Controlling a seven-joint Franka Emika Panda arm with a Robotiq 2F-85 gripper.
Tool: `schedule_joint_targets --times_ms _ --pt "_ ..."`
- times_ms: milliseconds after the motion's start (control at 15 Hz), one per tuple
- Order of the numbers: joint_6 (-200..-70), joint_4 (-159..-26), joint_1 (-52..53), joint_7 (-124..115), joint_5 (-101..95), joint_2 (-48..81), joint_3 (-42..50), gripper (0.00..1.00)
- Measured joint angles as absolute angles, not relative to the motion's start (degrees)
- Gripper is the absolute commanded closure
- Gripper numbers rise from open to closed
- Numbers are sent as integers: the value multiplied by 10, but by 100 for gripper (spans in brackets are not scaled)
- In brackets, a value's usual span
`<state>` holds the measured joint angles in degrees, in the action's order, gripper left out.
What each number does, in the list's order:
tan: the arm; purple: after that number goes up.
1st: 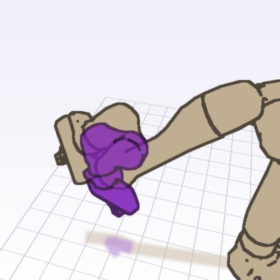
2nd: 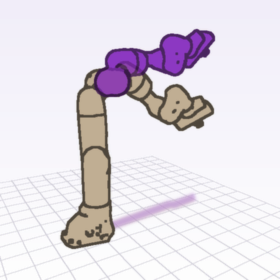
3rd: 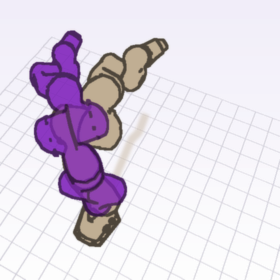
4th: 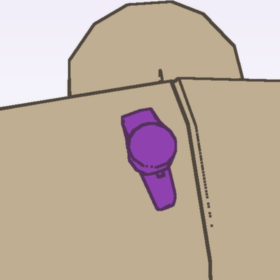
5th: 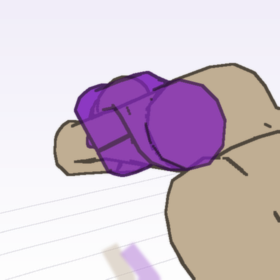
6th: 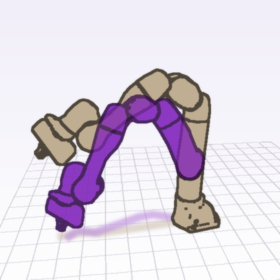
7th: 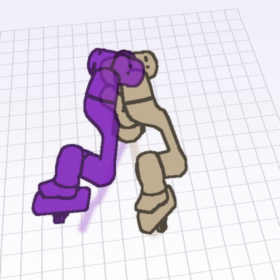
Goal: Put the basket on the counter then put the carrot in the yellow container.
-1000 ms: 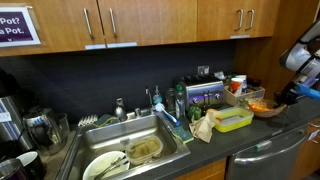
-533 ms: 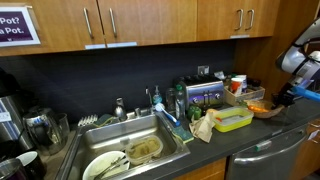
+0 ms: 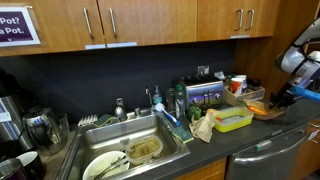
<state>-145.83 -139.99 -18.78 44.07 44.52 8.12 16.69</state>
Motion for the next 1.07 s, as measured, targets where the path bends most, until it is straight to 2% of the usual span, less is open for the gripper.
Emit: schedule_joint_targets --times_ms 267,333,733,1067 --pt "-1458 -1399 -189 441 445 81 166 2" --pt "-1458 -1398 -189 441 445 81 165 0" --pt "-1459 -1395 -187 428 410 75 159 0" --pt "-1459 -1412 -166 340 301 39 145 0"
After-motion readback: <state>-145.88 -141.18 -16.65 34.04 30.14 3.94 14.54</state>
